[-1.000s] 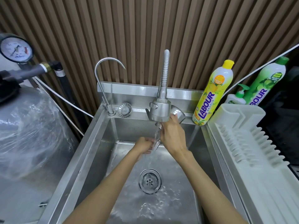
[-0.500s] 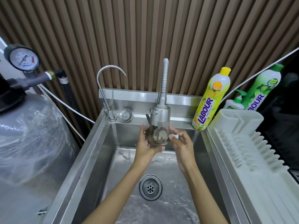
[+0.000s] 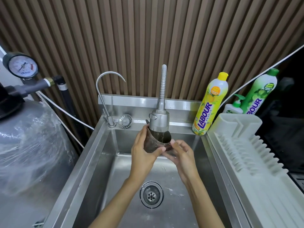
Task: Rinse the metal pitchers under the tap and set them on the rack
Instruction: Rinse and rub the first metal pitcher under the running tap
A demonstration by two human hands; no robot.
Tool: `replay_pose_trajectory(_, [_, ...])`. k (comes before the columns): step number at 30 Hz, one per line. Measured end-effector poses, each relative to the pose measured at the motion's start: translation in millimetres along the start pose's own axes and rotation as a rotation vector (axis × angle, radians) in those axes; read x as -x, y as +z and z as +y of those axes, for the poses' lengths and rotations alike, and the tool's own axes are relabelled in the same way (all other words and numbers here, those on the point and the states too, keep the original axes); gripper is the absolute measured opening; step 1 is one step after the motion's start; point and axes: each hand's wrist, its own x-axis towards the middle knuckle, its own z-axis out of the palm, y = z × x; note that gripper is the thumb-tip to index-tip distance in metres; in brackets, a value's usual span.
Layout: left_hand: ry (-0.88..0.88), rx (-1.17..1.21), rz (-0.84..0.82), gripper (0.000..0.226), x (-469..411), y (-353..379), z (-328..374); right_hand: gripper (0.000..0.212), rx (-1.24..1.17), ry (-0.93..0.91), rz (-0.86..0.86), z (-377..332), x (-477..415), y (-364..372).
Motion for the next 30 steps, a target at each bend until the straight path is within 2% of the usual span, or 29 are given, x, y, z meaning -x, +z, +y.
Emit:
replay_pose_trajectory(3, [-0.062,0.003,0.032,0.093,3.9,-1.2,1.5,0.021,0.238,0.000,0.093,-13.5,4.3,0.6])
replay_pose_trajectory(6, [-0.144,0.031,-0.021,0.056,6.7,1.4,-2.7,0.024,0.537,-0.089,0.219,-24.6,5.1,-0.4])
replay_pose_trajectory(9, [-0.219,0.175,-0.111,0.052,3.8,6.4,-6.4,0.021,0.740,-0.256,0.237,-29.8,5.3,2.4])
replay_pose_trajectory(11, [-0.238,0.291,-0.133,0.053,-1.4,7.0,-5.4,0.014,0.702,-0.300,0.195,-27.0,5.8,7.2])
replay_pose_trajectory(13, [-0.197,0.343,-0.097,0.069,-7.8,6.4,-2.0,0.017,0.545,-0.290,0.143,-19.3,3.1,8.6])
replay_pose_trajectory(15, [-0.105,0.240,-0.020,0.086,-11.1,2.3,1.8,0.019,0.314,-0.209,0.042,-10.0,-1.4,9.6])
replay_pose_trajectory(17, [0.002,0.073,0.006,0.091,-9.0,-4.3,7.9,0.018,0.096,-0.095,-0.048,0.7,-4.5,8.7])
replay_pose_trajectory(18, [0.033,0.008,0.011,0.089,-6.9,-7.1,10.9,0.018,0.028,-0.047,-0.075,4.8,-4.2,7.8])
replay_pose_trajectory(20, [0.043,-0.115,0.042,0.084,-2.9,-10.8,12.4,0.018,0.043,0.009,-0.070,7.0,-0.4,6.3])
replay_pose_trajectory(23, [-0.053,-0.200,0.121,0.104,2.2,-9.9,6.9,0.019,0.186,0.024,-0.017,-1.4,7.5,4.8])
replay_pose_trajectory(25, [-0.100,-0.188,0.124,0.105,9.2,-5.3,5.7,0.020,0.312,0.004,0.045,-12.1,11.1,2.7])
replay_pose_trajectory(29, [-0.173,-0.071,0.028,0.061,16.8,4.2,-0.6,0.022,0.772,-0.179,0.203,-36.1,15.1,-1.4])
replay_pose_trajectory(30, [-0.203,-0.002,-0.017,0.057,14.0,6.6,-3.3,0.025,0.876,-0.241,0.220,-40.6,16.3,-0.1])
